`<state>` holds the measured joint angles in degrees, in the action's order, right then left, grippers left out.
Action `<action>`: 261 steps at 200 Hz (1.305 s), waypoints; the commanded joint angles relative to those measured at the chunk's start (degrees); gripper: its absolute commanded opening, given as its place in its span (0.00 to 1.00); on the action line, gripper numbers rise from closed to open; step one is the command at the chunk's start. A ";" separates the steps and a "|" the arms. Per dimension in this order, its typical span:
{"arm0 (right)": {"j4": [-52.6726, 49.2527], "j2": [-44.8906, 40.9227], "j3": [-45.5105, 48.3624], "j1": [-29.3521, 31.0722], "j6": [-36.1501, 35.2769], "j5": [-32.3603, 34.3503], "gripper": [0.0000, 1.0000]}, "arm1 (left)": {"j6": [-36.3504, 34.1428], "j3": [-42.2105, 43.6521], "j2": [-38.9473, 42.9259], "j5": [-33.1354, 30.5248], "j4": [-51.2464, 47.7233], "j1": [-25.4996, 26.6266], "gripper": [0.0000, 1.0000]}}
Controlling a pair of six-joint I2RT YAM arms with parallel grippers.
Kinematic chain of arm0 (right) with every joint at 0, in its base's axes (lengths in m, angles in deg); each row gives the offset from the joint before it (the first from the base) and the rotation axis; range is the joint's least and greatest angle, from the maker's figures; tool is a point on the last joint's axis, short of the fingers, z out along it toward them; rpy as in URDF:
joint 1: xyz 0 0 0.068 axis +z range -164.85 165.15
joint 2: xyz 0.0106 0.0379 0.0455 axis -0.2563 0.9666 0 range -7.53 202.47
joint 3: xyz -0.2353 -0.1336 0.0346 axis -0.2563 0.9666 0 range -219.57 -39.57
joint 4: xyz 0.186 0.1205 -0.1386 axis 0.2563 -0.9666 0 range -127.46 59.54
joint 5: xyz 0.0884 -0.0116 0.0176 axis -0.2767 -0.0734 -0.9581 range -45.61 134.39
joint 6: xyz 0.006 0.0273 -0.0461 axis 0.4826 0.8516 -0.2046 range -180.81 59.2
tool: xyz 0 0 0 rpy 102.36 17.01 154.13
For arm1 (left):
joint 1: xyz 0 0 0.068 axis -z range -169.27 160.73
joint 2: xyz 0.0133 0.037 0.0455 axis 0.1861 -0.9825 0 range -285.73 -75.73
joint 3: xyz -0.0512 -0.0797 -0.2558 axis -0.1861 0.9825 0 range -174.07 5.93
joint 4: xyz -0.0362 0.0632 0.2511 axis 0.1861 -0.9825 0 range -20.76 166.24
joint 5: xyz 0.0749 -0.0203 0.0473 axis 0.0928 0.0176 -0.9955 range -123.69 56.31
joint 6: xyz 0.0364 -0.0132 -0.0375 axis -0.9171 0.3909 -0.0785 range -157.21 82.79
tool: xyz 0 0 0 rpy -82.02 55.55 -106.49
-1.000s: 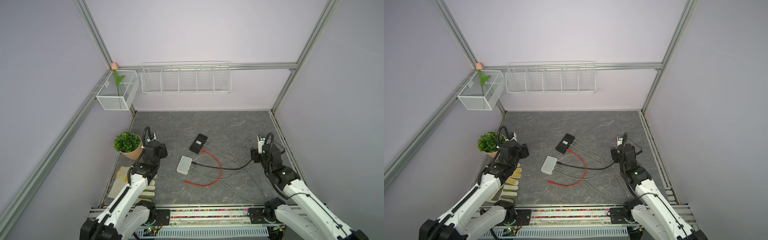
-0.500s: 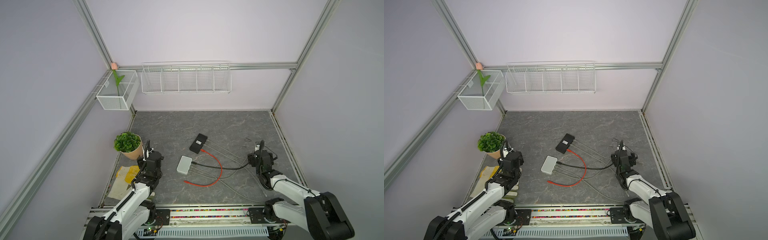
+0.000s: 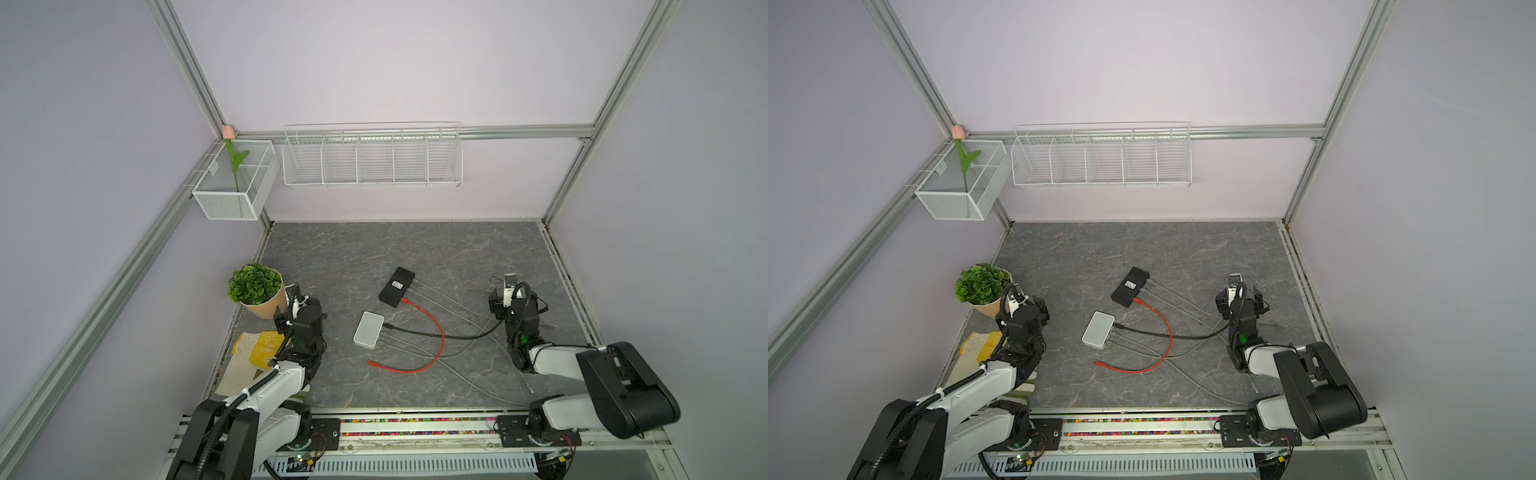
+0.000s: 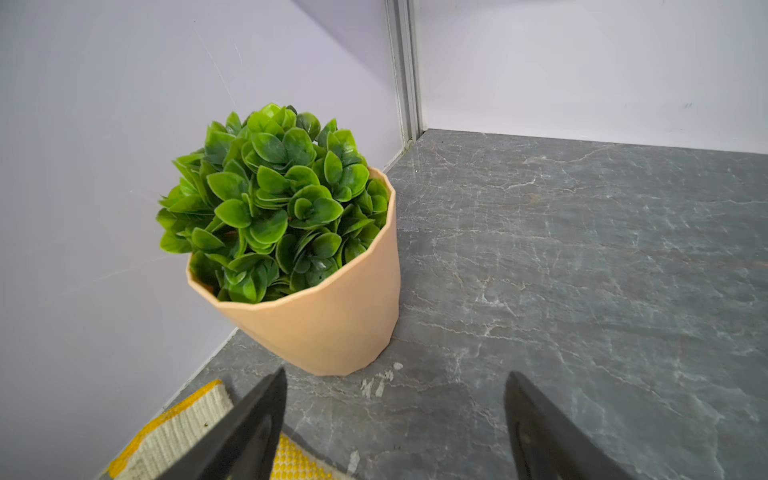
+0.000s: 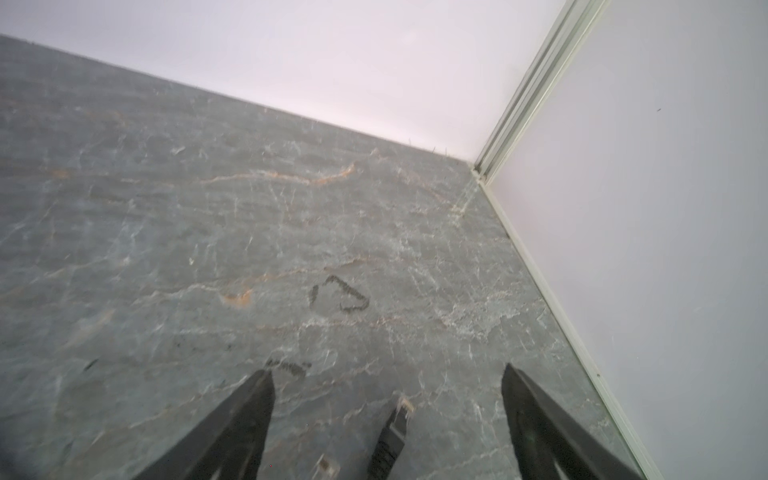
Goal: Insert the plug into the switch port
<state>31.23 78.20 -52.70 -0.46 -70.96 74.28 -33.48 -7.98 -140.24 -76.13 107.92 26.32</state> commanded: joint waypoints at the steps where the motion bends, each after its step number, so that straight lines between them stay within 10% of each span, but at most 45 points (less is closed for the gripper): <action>1: 17.76 3.94 3.36 -1.10 0.20 1.39 0.89 | -1.57 0.11 -2.94 2.88 11.82 -2.10 0.83; 80: 19.99 7.14 4.01 -4.33 0.83 -7.30 0.89 | 2.50 7.12 -4.08 5.82 25.37 -8.03 0.79; 85: 20.28 7.25 4.05 -4.29 0.84 -7.24 0.89 | 2.34 8.53 -3.25 6.61 27.13 -8.03 0.99; 120: 19.60 7.39 3.51 -4.46 1.01 -7.16 0.89 | 4.14 10.25 4.99 11.27 19.18 -9.03 0.99; 167: 11.54 5.04 0.88 -5.99 2.74 -8.41 0.89 | -0.34 8.30 -24.44 19.68 49.50 -10.33 1.00; 261: -7.28 2.60 -7.00 -10.79 6.80 -15.73 0.89 | -3.77 -0.34 -25.36 25.46 36.78 -10.19 0.99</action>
<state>26.92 81.81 -59.32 -11.02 -65.82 60.55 -36.10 -3.19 -167.10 -51.69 150.52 16.20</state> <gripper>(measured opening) 0.893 0.991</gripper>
